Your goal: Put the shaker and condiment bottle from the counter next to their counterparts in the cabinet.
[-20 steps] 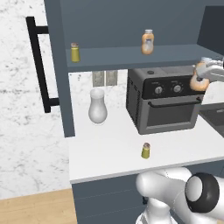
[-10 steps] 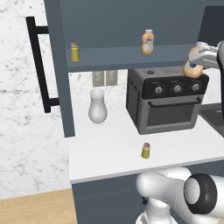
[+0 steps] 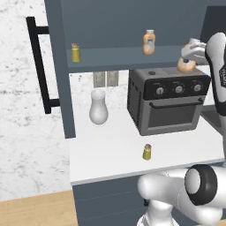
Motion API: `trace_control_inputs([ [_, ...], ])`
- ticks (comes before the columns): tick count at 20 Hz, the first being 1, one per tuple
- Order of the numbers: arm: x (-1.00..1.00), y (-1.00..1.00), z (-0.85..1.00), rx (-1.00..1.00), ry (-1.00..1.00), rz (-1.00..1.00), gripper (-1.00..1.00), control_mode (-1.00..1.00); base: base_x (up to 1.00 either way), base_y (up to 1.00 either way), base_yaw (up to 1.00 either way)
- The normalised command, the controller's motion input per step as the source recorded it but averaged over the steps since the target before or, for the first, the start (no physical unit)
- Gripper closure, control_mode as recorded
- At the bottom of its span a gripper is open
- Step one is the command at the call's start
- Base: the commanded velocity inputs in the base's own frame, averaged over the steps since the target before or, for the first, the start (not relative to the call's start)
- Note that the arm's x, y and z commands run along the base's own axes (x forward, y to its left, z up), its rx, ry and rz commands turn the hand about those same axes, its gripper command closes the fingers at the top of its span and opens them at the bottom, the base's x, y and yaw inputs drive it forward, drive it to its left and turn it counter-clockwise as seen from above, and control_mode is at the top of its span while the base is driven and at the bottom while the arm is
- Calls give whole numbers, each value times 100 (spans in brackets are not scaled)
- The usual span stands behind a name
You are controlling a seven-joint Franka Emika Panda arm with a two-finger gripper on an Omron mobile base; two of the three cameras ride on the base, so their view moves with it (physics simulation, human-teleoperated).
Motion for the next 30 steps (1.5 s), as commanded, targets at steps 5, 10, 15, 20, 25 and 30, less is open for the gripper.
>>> trace_control_inputs([
  [5, 77, -5, 4, 0, -8, 2, 100, -100, 0, 0, 0],
  [10, 58, -25, 0, 0, -12, 7, 100, -100, 0, 0, 0],
  [15, 35, -26, 0, -2, -16, 12, 100, -100, 0, 0, 0],
  [20, 4, -2, 0, -11, -11, 7, 100, -100, 0, 0, 0],
  [25, 4, 0, 0, -17, -7, 7, 100, -100, 0, 0, 0],
  [30, 6, -3, 1, -12, -1, 5, 100, -100, 0, 0, 0],
])
